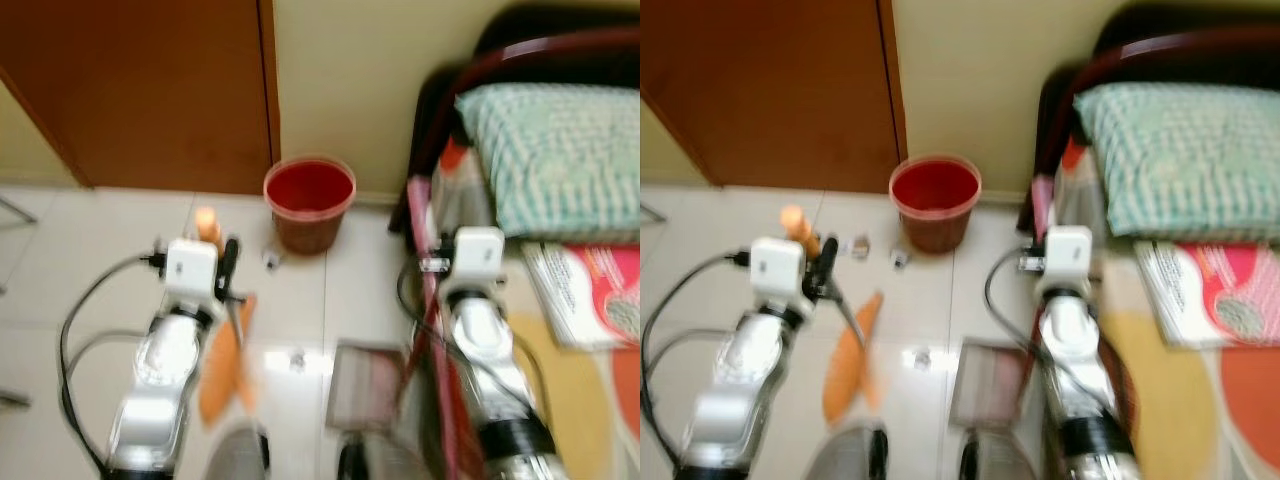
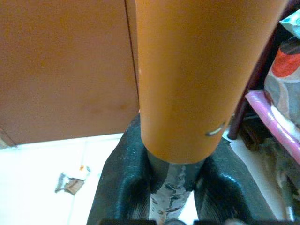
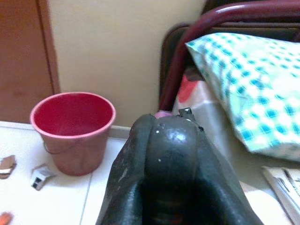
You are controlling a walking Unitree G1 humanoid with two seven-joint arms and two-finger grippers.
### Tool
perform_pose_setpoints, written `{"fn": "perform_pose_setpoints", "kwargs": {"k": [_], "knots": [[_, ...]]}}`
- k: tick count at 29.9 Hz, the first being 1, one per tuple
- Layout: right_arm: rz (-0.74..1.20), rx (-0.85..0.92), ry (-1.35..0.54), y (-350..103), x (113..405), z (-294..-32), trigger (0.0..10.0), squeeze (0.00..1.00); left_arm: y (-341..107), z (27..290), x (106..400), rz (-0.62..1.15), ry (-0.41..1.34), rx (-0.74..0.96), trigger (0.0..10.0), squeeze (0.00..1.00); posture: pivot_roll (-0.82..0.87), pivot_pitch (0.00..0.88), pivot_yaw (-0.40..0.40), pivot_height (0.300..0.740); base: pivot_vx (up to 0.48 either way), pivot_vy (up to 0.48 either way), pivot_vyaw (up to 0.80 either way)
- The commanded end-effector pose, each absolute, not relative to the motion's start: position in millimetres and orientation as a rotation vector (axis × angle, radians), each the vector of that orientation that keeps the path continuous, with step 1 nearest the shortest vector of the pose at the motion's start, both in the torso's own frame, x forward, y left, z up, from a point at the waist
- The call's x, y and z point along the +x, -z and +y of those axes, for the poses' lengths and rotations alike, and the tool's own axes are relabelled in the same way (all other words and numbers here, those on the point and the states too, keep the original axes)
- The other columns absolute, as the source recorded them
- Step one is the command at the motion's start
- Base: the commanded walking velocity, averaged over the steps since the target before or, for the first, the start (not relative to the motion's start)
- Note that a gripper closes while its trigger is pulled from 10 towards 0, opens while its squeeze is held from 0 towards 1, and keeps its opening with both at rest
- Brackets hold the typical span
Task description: Sweep floor
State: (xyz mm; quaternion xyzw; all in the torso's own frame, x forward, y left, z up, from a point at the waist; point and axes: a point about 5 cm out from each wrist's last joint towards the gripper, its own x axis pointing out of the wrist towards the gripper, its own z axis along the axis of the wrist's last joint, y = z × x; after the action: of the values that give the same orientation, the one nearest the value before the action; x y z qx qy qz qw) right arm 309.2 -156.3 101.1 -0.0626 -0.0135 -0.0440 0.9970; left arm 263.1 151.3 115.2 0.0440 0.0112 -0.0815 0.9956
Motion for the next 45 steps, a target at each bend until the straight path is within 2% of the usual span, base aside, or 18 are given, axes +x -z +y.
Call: {"fn": "perform_pose_setpoints", "kwargs": {"k": [1, 10, 13, 15, 23, 28, 31, 34, 36, 37, 38, 43, 45], "knots": [[-0.058, -0.154, 0.114, -105, 312, -159, 10.0, 0.0, -115, 138, 263, 0.014, 0.235, 0.057, 10.0, 0.0, 0.03, 0.16, -0.04, 0.74, 0.0, 0.0, 0.0], [-0.043, -0.15, 0.131, -99, 332, -132, 10.0, 0.0, -120, 94, 267, 0.043, 0.517, -0.026, 10.0, 0.0, 0.06, 0.153, -0.046, 0.74, 0.0, 0.0, 0.0], [-0.044, -0.158, 0.127, -97, 332, -129, 10.0, 0.0, -122, 88, 267, 0.043, 0.551, -0.035, 10.0, 0.0, 0.06, 0.153, -0.045, 0.74, 0.0, 0.0, 0.0], [-0.028, -0.157, 0.119, -92, 333, -124, 10.0, 0.0, -127, 75, 267, 0.036, 0.61, -0.071, 10.0, 0.0, 0.06, 0.154, -0.044, 0.74, 0.0, 0.0, 0.0], [0.005, -0.182, 0.107, -81, 333, -121, 10.0, 0.0, -143, 58, 272, -0.004, 0.651, -0.128, 10.0, 0.0, 0.06, 0.155, -0.041, 0.74, 0.0, 0.0, 0.0], [0.011, -0.188, 0.087, -77, 333, -118, 10.0, 0.0, -166, 53, 281, -0.082, 0.604, -0.292, 10.0, 0.0, 0.06, 0.138, -0.056, 0.74, 0.0, 0.0, 0.0], [0.016, -0.192, 0.08, -76, 333, -118, 10.0, 0.0, -177, 58, 289, -0.125, 0.553, -0.373, 10.0, 0.0, 0.06, 0.134, -0.068, 0.74, 0.0, 0.0, 0.0], [0.02, -0.128, 0.091, -80, 336, -120, 10.0, 0.0, -187, 77, 298, -0.164, 0.469, -0.383, 10.0, 0.0, 0.06, 0.146, -0.072, 0.74, 0.0, 0.0, 0.0], [0.017, -0.153, 0.081, -80, 335, -124, 10.0, 0.0, -183, 96, 303, -0.167, 0.409, -0.308, 10.0, 0.0, 0.06, 0.133, -0.07, 0.74, 0.0, 0.0, 0.0], [0.018, -0.152, 0.082, -80, 335, -124, 10.0, 0.0, -183, 97, 304, -0.167, 0.405, -0.306, 10.0, 0.0, 0.06, 0.133, -0.07, 0.74, 0.0, 0.0, 0.0], [0.011, -0.143, 0.078, -80, 333, -128, 10.0, 0.0, -184, 114, 306, -0.176, 0.337, -0.287, 10.0, 0.0, 0.06, 0.143, -0.068, 0.74, 0.0, 0.0, 0.0], [0.002, -0.153, 0.064, -81, 326, -140, 10.0, 0.0, -192, 139, 306, -0.205, 0.264, -0.228, 10.0, 0.0, 0.06, 0.152, -0.07, 0.74, 0.0, 0.0, 0.0], [0.002, -0.151, 0.098, -79, 312, -157, 10.0, 0.0, -194, 157, 296, -0.209, 0.211, -0.137, 10.0, 0.0, 0.06, 0.16, -0.069, 0.74, 0.0, 0.0, 0.0]]}}
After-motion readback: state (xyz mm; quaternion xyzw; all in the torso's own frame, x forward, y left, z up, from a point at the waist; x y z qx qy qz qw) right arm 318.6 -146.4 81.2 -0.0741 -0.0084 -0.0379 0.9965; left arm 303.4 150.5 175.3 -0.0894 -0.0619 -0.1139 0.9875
